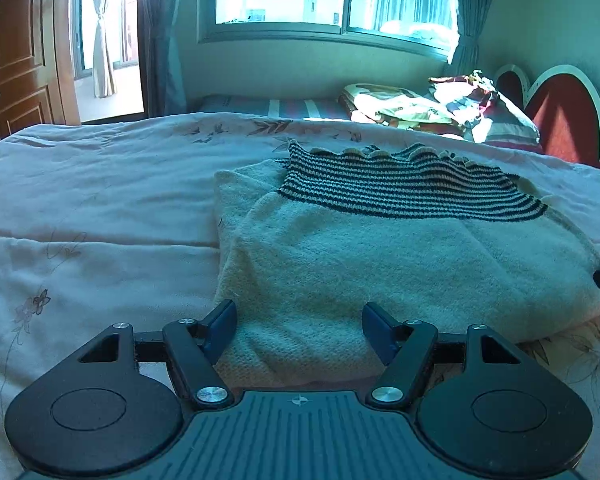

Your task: Fold small clothes

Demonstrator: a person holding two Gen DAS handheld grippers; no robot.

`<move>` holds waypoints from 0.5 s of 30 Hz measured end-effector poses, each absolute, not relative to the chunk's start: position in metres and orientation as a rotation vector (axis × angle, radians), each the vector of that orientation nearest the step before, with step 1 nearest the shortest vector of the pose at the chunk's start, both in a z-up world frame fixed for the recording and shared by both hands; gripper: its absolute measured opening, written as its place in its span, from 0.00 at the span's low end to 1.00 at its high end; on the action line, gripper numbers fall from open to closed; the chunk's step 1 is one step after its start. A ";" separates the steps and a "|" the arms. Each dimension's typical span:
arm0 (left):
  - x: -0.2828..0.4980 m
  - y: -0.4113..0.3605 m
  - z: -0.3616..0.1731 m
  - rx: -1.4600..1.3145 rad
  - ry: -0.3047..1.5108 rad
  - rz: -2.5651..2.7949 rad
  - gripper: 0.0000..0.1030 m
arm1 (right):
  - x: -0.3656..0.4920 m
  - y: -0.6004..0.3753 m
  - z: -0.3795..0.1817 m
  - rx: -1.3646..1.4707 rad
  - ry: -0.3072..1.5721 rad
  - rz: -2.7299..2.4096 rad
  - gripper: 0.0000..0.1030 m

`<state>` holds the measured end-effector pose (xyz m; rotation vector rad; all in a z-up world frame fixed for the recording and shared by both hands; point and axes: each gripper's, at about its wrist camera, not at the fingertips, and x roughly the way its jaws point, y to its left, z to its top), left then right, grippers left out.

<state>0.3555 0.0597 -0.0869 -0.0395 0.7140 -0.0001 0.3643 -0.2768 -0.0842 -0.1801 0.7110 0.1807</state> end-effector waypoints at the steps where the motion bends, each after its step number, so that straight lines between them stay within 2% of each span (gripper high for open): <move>1: 0.356 0.060 -0.086 -0.040 0.717 0.001 0.67 | 0.363 -0.277 -0.087 -0.188 0.702 0.186 0.24; 9: 0.335 0.069 -0.066 -0.096 0.693 0.025 0.67 | 0.349 -0.280 -0.065 -0.129 0.659 0.181 0.25; 12: 0.313 0.089 -0.063 -0.278 0.678 0.042 0.67 | 0.339 -0.282 -0.056 -0.107 0.642 0.195 0.25; 15: 0.295 0.114 -0.084 -0.632 0.684 0.028 0.67 | 0.334 -0.282 -0.049 -0.071 0.638 0.204 0.25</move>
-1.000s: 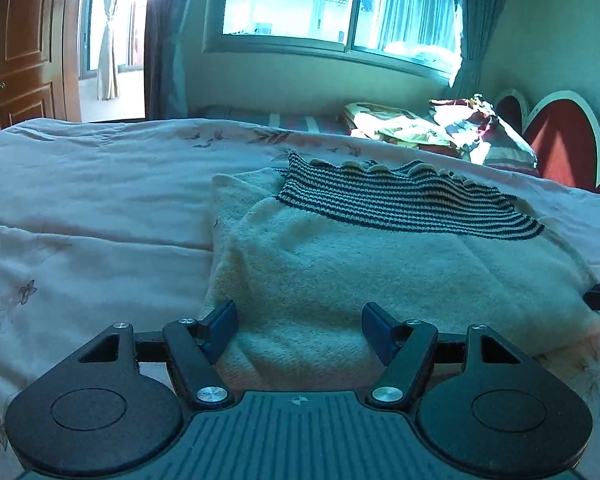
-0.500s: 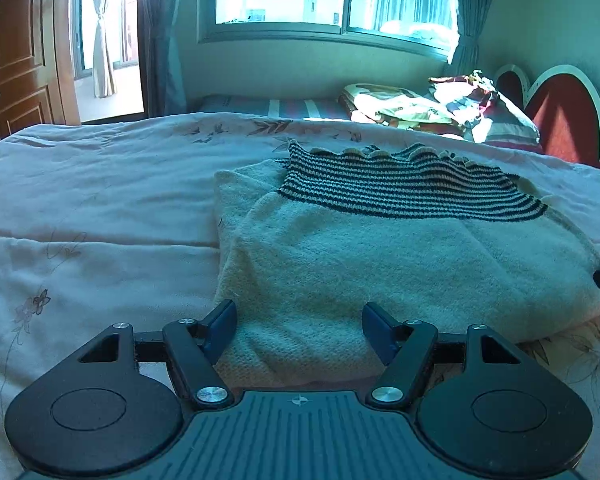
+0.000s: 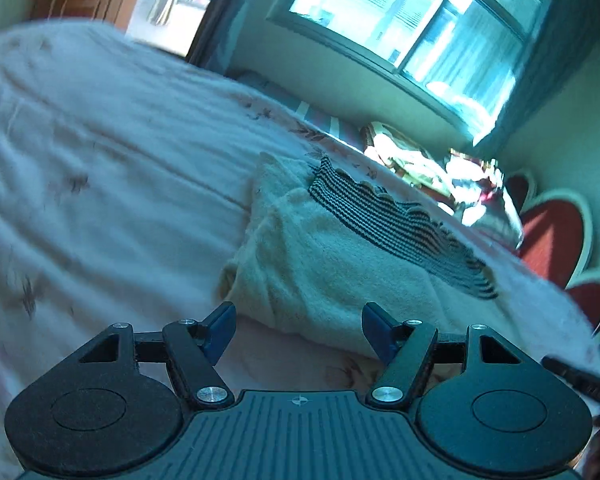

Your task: Fold small clothes

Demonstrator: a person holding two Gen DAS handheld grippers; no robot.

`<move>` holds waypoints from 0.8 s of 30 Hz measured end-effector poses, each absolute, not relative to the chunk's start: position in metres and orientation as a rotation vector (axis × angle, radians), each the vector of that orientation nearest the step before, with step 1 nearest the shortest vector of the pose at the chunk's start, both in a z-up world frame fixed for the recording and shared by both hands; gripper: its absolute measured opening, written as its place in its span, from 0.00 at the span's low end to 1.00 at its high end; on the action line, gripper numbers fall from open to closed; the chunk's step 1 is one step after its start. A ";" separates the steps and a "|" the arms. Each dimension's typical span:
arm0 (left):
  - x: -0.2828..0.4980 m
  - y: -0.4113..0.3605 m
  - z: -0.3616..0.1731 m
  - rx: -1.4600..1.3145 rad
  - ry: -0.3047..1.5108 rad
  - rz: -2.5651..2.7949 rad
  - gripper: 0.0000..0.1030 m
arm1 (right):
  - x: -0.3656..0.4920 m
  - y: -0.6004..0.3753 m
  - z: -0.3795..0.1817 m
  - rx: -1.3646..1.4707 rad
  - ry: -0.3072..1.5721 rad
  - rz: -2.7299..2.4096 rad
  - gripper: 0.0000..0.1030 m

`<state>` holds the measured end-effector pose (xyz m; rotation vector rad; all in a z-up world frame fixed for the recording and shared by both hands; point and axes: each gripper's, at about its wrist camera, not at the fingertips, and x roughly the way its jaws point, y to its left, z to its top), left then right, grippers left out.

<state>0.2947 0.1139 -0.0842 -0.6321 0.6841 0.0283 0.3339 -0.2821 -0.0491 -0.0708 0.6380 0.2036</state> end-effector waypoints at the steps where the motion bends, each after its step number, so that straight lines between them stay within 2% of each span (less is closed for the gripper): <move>1: 0.291 0.118 -0.093 -0.735 0.684 0.026 0.67 | 0.332 -0.281 -0.047 -0.059 0.638 0.209 0.25; 6: 0.298 0.117 -0.129 -0.970 0.645 0.057 0.66 | 0.330 -0.267 -0.043 -0.036 0.643 0.255 0.25; 9: 0.313 0.123 -0.141 -1.064 0.579 0.105 0.57 | 0.334 -0.257 -0.042 0.005 0.656 0.292 0.26; 10: 0.318 0.125 -0.145 -1.085 0.551 0.116 0.50 | 0.338 -0.254 -0.042 0.029 0.663 0.310 0.23; 11: 0.323 0.126 -0.148 -1.101 0.535 0.134 0.43 | 0.342 -0.250 -0.042 0.052 0.668 0.331 0.16; 13: 0.333 0.127 -0.155 -1.128 0.516 0.161 0.35 | 0.353 -0.239 -0.045 0.092 0.685 0.369 0.10; 15: 0.341 0.126 -0.158 -1.134 0.512 0.160 0.30 | 0.367 -0.223 -0.048 0.119 0.699 0.408 0.08; 16: 0.344 0.127 -0.159 -1.135 0.521 0.151 0.19 | 0.374 -0.214 -0.050 0.114 0.698 0.419 0.08; 17: 0.343 0.129 -0.160 -1.159 0.518 0.144 0.17 | 0.381 -0.206 -0.053 0.106 0.702 0.428 0.08; 22: 0.339 0.133 -0.160 -1.149 0.479 0.085 0.16 | 0.408 -0.171 -0.069 0.048 0.717 0.466 0.08; 24: 0.340 0.139 -0.173 -1.160 0.492 0.095 0.16 | 0.420 -0.162 -0.094 -0.006 0.784 0.443 0.04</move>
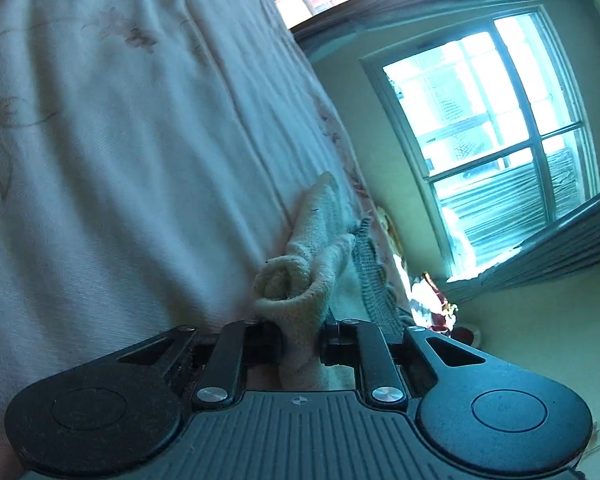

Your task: Fold small clothes

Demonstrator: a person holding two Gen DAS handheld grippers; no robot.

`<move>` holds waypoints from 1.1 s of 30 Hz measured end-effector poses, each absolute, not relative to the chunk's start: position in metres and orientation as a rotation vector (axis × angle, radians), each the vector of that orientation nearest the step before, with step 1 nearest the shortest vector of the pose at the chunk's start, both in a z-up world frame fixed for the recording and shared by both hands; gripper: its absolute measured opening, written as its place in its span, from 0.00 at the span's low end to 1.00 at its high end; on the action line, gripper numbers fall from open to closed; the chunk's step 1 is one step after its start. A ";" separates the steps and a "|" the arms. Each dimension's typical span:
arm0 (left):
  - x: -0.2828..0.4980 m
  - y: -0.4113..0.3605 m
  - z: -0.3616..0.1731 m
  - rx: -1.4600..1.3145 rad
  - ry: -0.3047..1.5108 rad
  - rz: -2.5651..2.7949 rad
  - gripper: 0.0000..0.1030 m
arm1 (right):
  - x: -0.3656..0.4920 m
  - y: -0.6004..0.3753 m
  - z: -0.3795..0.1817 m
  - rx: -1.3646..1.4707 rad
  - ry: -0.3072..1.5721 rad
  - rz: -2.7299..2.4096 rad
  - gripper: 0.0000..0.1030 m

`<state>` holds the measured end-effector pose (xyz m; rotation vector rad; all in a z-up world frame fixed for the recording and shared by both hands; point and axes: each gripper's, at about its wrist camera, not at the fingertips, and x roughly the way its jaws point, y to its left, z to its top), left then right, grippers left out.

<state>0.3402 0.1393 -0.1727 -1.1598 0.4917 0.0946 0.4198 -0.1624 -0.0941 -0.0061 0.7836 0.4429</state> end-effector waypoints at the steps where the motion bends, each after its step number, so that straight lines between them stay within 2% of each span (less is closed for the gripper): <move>1: 0.339 0.142 -0.173 -1.166 0.488 0.079 0.16 | 0.419 -0.165 -0.098 0.015 0.751 0.449 0.04; 6: 0.348 0.144 -0.171 -1.184 0.509 0.082 0.20 | 0.414 -0.167 -0.097 -0.006 0.744 0.463 0.04; 9: 0.350 0.141 -0.166 -1.178 0.478 0.078 0.16 | 0.414 -0.168 -0.097 -0.003 0.742 0.465 0.04; 14: 0.349 0.126 -0.116 -1.059 0.416 -0.062 0.15 | 0.414 -0.172 -0.099 0.026 0.740 0.467 0.04; 20: 0.389 0.067 -0.046 -0.836 0.464 -0.282 0.15 | 0.420 -0.196 -0.097 0.219 0.771 0.452 0.04; 22: 0.405 0.038 -0.034 -0.770 0.519 -0.351 0.15 | 0.416 -0.234 -0.089 0.410 0.724 0.373 0.17; 25: 0.428 -0.020 -0.033 -0.645 0.638 -0.447 0.15 | 0.401 -0.299 -0.080 0.613 0.660 0.291 0.19; 31: 0.440 -0.123 -0.074 -0.425 0.905 -0.549 0.16 | 0.371 -0.393 -0.075 0.864 0.614 0.216 0.42; 33: 0.428 -0.130 -0.063 -0.367 0.864 -0.577 0.43 | 0.363 -0.409 -0.077 0.917 0.616 0.205 0.51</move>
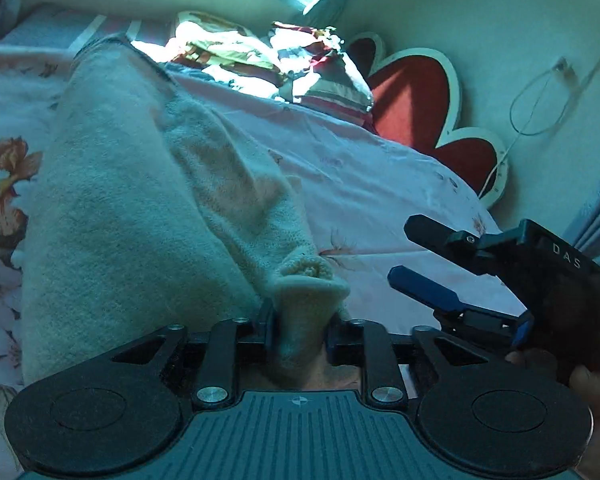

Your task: Fold small clothes

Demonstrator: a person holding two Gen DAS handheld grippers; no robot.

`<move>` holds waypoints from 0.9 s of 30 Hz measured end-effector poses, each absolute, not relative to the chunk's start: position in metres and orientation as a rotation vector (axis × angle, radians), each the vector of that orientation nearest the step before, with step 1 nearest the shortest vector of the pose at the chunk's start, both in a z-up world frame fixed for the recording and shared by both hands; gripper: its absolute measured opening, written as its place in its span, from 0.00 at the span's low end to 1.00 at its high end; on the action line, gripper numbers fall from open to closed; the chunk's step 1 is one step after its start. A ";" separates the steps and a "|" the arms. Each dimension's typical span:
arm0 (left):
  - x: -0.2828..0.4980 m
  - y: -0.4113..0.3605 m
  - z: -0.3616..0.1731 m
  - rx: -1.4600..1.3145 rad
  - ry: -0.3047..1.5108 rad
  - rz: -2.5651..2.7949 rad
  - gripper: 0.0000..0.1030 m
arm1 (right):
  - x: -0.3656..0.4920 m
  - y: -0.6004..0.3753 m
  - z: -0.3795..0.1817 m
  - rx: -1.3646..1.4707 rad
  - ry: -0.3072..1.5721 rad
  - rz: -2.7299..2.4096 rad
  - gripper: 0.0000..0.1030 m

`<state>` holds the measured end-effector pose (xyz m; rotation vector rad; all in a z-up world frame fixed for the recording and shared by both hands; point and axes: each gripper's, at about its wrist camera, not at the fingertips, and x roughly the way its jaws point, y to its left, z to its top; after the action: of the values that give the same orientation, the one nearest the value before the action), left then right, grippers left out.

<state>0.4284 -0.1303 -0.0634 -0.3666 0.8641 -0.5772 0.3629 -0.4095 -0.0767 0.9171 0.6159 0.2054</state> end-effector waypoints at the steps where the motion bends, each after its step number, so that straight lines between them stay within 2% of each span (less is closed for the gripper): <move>1: 0.418 -0.127 -0.052 -0.387 0.850 -0.622 0.72 | 0.359 -0.415 -0.077 0.934 0.615 0.211 0.55; 2: 0.408 -0.119 -0.040 -0.400 0.817 -0.631 0.77 | 0.357 -0.418 -0.078 0.949 0.618 0.218 0.59; 6: 0.388 -0.061 -0.011 -0.393 0.707 -0.533 0.77 | 0.355 -0.414 -0.086 1.002 0.659 0.271 0.61; 11: 0.419 0.023 -0.048 -0.423 0.750 -0.257 0.76 | 0.369 -0.381 -0.091 1.029 0.768 0.305 0.62; 18: 0.435 0.014 -0.088 -0.376 0.818 -0.240 0.76 | 0.406 -0.353 -0.099 0.952 0.909 0.294 0.62; 19: 0.444 -0.001 -0.092 -0.382 0.818 -0.238 0.76 | 0.407 -0.350 -0.100 0.920 0.905 0.298 0.40; 20: 0.445 -0.001 -0.092 -0.389 0.819 -0.237 0.76 | 0.406 -0.345 -0.100 0.872 0.880 0.309 0.26; 27: 0.456 -0.019 -0.082 -0.303 0.786 -0.252 0.76 | 0.357 -0.321 -0.051 0.404 0.573 0.364 0.20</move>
<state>0.4562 -0.0185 -0.0823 -0.3032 0.7863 -0.2516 0.3566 -0.3205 -0.0512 0.4038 0.5734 0.3636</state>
